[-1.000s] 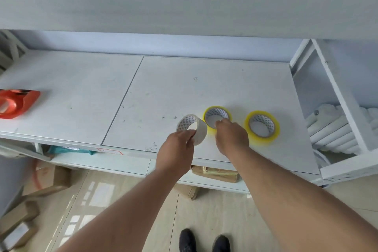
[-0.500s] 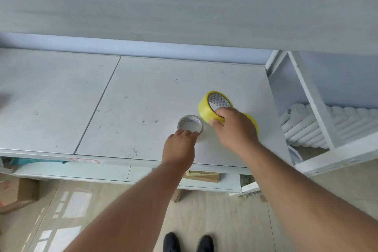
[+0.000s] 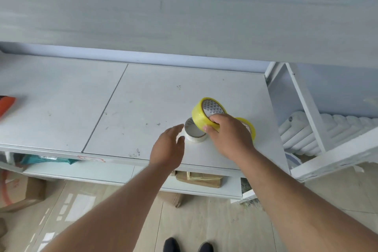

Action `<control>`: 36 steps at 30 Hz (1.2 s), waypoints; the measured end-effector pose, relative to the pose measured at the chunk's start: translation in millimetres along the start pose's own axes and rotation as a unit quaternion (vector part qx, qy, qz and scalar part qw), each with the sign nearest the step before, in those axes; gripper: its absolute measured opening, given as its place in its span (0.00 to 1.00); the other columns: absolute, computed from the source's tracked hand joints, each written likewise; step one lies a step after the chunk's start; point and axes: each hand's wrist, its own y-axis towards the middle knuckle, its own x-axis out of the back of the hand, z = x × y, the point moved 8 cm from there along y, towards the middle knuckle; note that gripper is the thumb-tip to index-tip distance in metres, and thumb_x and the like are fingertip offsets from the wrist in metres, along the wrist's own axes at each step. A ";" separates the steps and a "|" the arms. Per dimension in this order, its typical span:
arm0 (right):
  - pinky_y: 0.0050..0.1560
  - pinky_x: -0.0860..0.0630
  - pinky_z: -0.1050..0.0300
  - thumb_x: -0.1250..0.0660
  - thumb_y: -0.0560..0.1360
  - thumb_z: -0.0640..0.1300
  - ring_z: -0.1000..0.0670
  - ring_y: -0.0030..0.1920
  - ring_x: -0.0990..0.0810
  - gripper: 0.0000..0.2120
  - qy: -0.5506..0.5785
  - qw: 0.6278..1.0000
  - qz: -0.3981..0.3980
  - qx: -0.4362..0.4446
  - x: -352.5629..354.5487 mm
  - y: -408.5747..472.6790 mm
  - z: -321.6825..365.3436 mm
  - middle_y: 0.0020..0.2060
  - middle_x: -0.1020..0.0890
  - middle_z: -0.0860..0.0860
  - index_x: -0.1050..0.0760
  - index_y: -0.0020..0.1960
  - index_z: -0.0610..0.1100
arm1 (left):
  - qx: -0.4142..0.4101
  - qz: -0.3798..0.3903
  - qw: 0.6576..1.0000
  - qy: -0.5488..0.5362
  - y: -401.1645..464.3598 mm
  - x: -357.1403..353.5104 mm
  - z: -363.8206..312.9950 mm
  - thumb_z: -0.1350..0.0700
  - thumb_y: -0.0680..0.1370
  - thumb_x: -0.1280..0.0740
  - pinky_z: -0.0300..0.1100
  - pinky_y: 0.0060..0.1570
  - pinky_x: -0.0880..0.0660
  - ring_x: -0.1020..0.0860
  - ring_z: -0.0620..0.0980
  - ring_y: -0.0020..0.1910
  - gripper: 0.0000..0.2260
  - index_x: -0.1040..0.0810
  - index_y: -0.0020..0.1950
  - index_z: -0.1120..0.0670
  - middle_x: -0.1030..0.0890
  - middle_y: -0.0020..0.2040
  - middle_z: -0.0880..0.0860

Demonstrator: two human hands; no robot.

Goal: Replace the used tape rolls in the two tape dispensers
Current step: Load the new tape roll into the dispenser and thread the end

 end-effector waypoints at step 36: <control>0.67 0.19 0.42 0.28 0.80 0.48 0.44 0.58 0.13 0.06 0.479 0.848 0.229 -0.017 -235.5 -155.0 392.4 0.49 0.09 0.50 0.12 0.49 0.49 | 0.207 -0.191 0.866 -0.413 -220.9 332.8 251.0 0.41 0.74 0.31 0.59 0.66 0.22 0.16 0.59 0.58 0.15 0.12 0.53 0.46 0.12 0.53 0.53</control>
